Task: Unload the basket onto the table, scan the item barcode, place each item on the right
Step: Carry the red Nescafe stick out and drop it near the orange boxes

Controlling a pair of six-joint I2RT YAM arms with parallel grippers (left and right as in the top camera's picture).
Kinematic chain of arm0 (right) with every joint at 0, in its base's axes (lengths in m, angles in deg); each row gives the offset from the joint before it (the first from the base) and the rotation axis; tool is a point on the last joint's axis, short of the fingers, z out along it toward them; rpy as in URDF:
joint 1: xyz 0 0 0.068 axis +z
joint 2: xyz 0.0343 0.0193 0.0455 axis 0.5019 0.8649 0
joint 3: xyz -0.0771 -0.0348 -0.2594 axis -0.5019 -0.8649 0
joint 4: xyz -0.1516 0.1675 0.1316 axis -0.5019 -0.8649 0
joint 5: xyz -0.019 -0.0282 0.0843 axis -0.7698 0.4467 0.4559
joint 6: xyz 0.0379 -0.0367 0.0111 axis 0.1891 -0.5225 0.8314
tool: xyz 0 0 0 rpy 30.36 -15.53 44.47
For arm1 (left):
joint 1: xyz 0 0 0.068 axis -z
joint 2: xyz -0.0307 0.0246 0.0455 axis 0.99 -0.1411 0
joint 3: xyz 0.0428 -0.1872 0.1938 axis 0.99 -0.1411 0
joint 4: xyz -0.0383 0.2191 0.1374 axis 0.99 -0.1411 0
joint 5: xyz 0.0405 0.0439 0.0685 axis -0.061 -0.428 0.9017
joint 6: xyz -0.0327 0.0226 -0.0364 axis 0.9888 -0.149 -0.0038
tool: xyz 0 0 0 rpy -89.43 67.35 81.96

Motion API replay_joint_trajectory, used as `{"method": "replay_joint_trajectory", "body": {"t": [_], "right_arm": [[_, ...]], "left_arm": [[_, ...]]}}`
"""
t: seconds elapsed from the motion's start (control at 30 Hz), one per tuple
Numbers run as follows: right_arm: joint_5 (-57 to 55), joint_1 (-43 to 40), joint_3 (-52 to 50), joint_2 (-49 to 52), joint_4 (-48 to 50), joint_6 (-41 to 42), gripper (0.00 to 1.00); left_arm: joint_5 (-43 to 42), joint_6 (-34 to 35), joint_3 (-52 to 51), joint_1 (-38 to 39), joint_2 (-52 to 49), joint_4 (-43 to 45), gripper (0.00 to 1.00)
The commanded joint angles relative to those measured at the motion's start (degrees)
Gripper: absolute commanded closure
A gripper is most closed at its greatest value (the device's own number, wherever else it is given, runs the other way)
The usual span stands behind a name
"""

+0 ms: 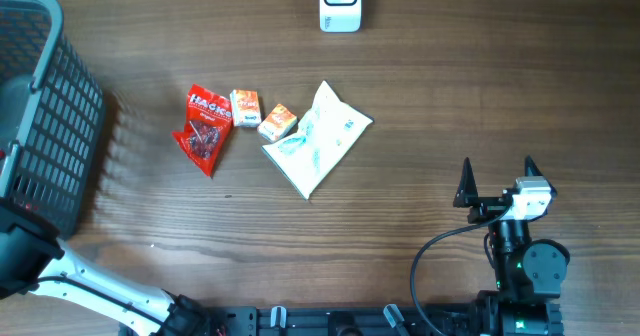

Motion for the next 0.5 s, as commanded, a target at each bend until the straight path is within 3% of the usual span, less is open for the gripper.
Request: {"method": "replay_joint_trajectory", "body": {"t": [0.0,0.23,0.47], "right_arm": [[-1.0,-0.3,-0.1,-0.4,0.1,-0.2,0.00],[-1.0,-0.3,-0.1,-0.4,0.1,-0.2,0.00],[-1.0,-0.3,-0.1,-0.4,0.1,-0.2,0.00]], "left_arm": [[0.6,-0.9,-2.8,-0.5,-3.1,-0.7,0.96],[-2.9,-0.9,-1.0,-0.3,-2.3,-2.9,0.96],[-22.4,-0.8,6.2,0.5,1.7,-6.3,0.96]]}}
